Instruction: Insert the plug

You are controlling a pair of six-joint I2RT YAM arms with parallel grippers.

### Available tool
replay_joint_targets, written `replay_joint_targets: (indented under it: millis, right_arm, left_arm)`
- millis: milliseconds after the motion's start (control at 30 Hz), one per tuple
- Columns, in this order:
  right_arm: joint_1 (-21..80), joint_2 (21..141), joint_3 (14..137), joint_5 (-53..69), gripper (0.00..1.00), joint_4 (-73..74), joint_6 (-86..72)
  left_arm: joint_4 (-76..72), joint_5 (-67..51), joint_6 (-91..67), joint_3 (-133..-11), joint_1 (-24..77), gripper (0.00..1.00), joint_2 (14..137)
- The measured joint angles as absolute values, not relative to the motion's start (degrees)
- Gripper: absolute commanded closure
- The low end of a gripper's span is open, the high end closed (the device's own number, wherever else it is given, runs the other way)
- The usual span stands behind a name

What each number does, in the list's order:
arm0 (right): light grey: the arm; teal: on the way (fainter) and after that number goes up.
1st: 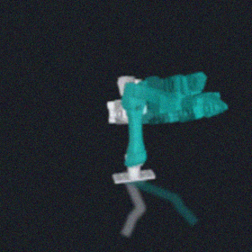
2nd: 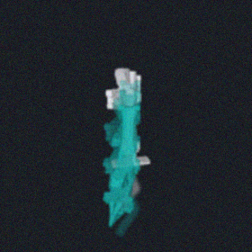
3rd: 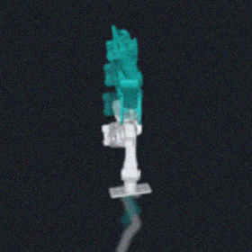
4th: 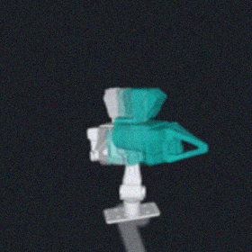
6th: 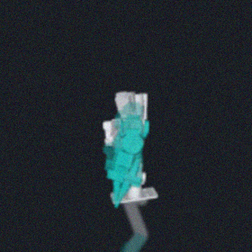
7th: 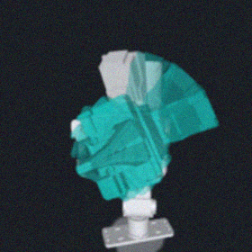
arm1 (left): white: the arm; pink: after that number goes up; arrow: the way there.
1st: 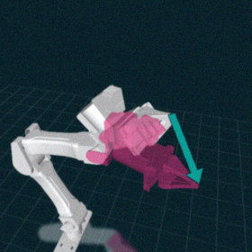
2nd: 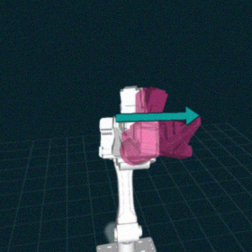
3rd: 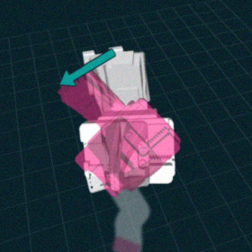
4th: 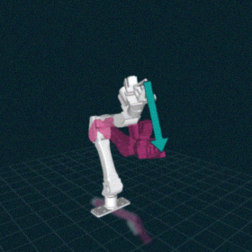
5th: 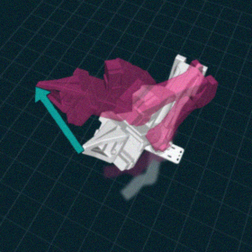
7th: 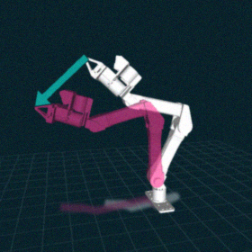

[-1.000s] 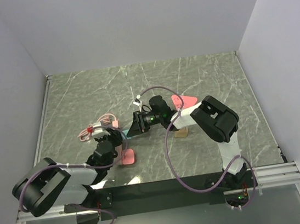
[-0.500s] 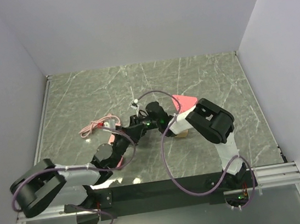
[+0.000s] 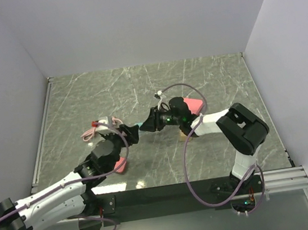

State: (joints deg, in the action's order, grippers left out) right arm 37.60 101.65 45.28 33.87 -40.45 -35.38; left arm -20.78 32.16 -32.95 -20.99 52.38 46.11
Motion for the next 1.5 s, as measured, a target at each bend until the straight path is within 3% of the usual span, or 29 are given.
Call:
replay_joint_targets:
  millis: [133,300,600,967,1267,1500]
  right_arm:
    - [36.2,98.6,42.9,33.6,1.0,-39.8,-34.6]
    - [34.8,95.1,40.2,33.8,1.0,-39.9,-34.0]
    - [31.3,93.3,36.7,35.4,1.0,-41.4,-33.9]
    - [30.2,93.3,35.1,38.5,1.0,-46.1,-35.2]
    - [29.2,93.2,34.2,39.8,1.0,-47.8,-36.2]
    - [29.2,93.2,34.2,40.2,1.0,-48.9,-36.6]
  left_arm:
    - [-4.2,36.6,-38.5,-21.7,52.4,0.24,50.7]
    - [6.3,39.5,-43.6,-21.7,53.1,0.24,52.3]
    - [13.1,47.9,-52.1,-21.7,55.9,0.22,51.5]
    - [25.6,54.7,-63.0,-36.0,56.0,0.14,77.2]
    - [32.8,58.7,-69.6,-37.0,58.8,0.1,78.4]
    - [35.2,57.0,-70.5,-40.6,52.9,0.06,83.3]
